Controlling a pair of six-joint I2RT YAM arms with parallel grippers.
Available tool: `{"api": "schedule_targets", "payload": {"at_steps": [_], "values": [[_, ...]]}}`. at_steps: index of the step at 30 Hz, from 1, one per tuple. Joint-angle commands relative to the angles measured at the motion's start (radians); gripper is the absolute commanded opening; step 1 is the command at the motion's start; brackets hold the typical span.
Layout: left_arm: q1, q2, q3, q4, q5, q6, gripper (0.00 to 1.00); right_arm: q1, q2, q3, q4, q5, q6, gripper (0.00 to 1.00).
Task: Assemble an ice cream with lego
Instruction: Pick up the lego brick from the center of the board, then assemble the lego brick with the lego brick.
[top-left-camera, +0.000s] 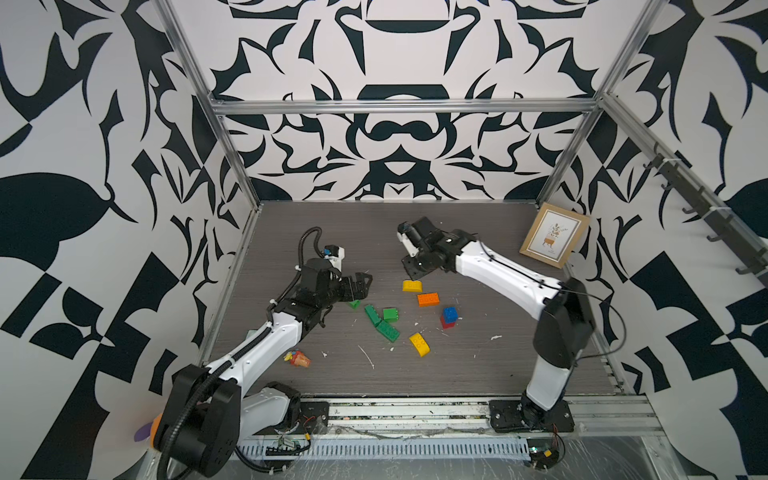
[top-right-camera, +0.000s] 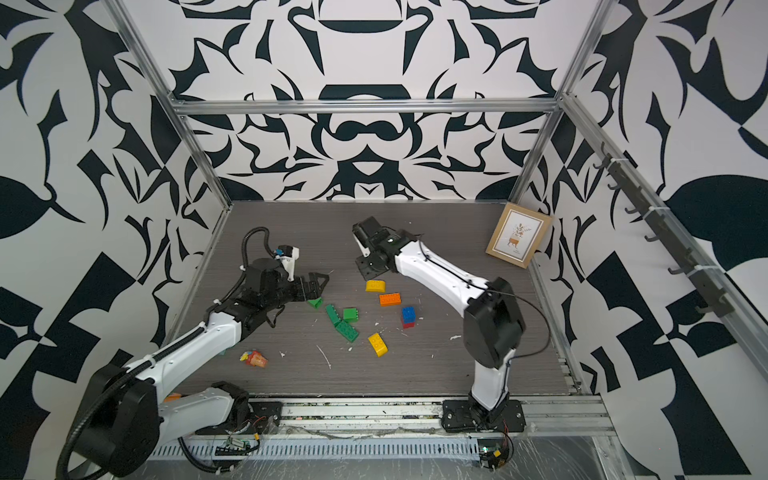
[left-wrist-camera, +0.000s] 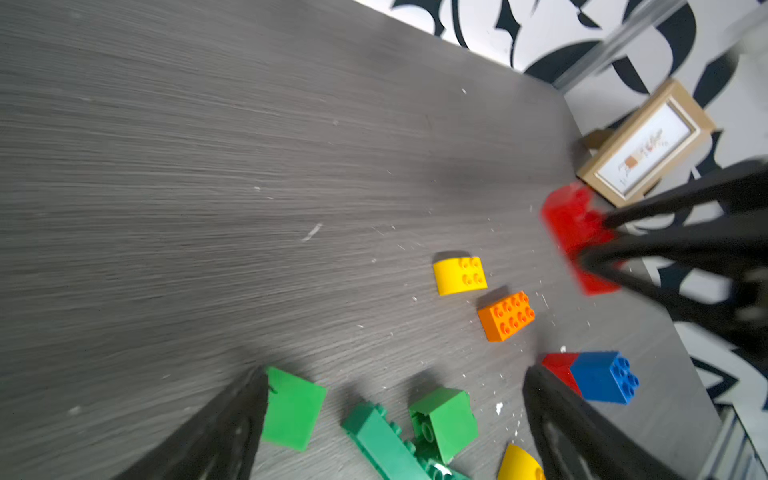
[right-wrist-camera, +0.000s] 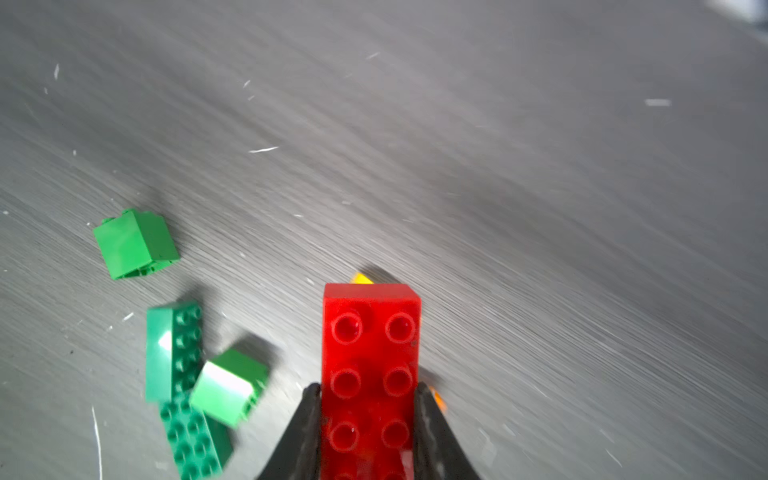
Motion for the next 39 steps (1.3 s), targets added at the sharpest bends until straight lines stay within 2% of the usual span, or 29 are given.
{"api": "schedule_targets", "payload": {"at_steps": [1,3,6,10,21,39], "values": [[-0.055,0.069,-0.015,0.174,0.040,0.105,0.99,0.010,-0.132,-0.097,-0.168,0.117,0.040,0.22],[-0.061,0.116,-0.031,0.233,0.071,0.134,0.99,0.009,-0.199,-0.156,-0.210,0.137,0.077,0.22],[-0.059,0.135,-0.093,0.339,0.043,0.142,0.99,0.010,-0.253,-0.216,-0.252,0.135,0.140,0.22],[-0.060,0.119,-0.122,0.357,0.073,0.142,0.99,0.010,-0.281,-0.281,-0.240,0.106,0.219,0.21],[-0.061,0.100,-0.115,0.314,0.032,0.175,0.99,0.032,-0.250,-0.354,-0.168,0.068,0.350,0.19],[-0.061,0.107,-0.115,0.299,0.008,0.190,0.99,0.083,-0.266,-0.461,-0.129,0.093,0.411,0.19]]}}
